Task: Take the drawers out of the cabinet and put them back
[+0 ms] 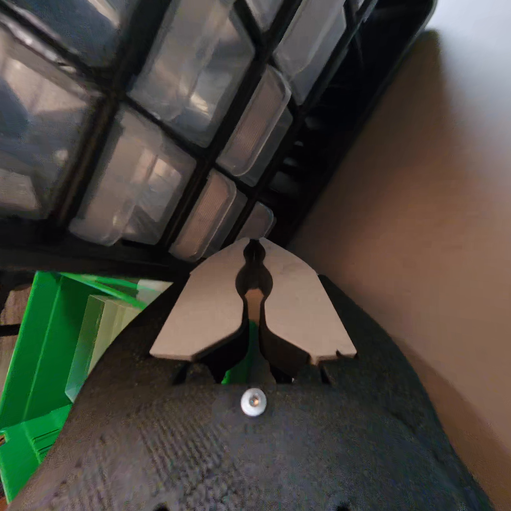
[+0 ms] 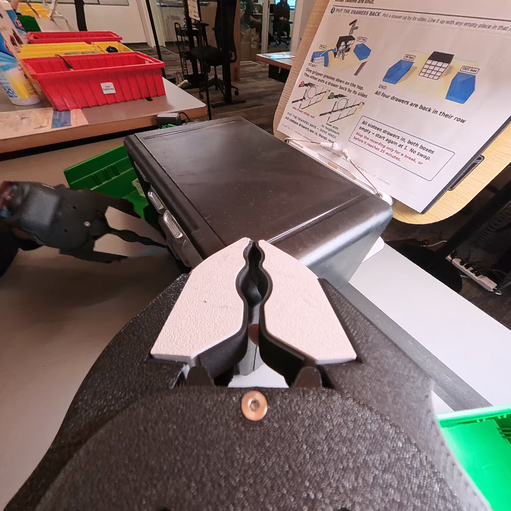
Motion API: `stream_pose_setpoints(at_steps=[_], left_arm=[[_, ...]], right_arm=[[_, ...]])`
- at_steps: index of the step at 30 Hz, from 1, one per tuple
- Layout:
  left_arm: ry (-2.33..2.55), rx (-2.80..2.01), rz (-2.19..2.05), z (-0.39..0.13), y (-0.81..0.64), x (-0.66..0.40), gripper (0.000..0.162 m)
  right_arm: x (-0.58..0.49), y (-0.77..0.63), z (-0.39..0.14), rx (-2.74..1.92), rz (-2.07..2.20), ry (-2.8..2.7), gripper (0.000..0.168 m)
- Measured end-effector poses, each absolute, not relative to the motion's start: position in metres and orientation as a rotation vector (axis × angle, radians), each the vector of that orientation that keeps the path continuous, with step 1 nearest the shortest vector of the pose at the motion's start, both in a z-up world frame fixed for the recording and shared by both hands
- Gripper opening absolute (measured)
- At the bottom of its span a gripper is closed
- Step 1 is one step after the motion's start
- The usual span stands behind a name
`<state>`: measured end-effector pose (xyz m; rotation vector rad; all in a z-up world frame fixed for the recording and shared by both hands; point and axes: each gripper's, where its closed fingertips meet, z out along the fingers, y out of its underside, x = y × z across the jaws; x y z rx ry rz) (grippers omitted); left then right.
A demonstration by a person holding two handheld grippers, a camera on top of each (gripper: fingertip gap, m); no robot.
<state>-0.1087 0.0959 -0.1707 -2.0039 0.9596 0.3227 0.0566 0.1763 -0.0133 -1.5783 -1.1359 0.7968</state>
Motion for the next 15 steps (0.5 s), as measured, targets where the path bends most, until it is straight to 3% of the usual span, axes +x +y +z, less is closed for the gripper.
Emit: stream_pose_setpoints(at_steps=[3, 7, 8, 15], left_arm=[[0.949, -1.986, 0.266, -0.145, 0.084, -0.128, 0.001], [0.937, -2.065, 0.36, -0.11, 0.079, -0.201, 0.02], [0.965, -2.137, 0.409, -0.11, 0.076, -0.223, 0.028], [1.319, -2.518, 0.648, -0.159, 0.054, -0.334, 0.037]], right_arm=[[0.057, 0.176, -0.013, -1.577, 0.801, -1.137, 0.0], [0.057, 0.176, -0.013, -1.578, 0.808, -1.137, 0.0], [0.057, 0.176, -0.013, -1.578, 0.808, -1.137, 0.0], [0.057, 0.176, -0.013, -1.58, 0.787, -1.132, 0.0]])
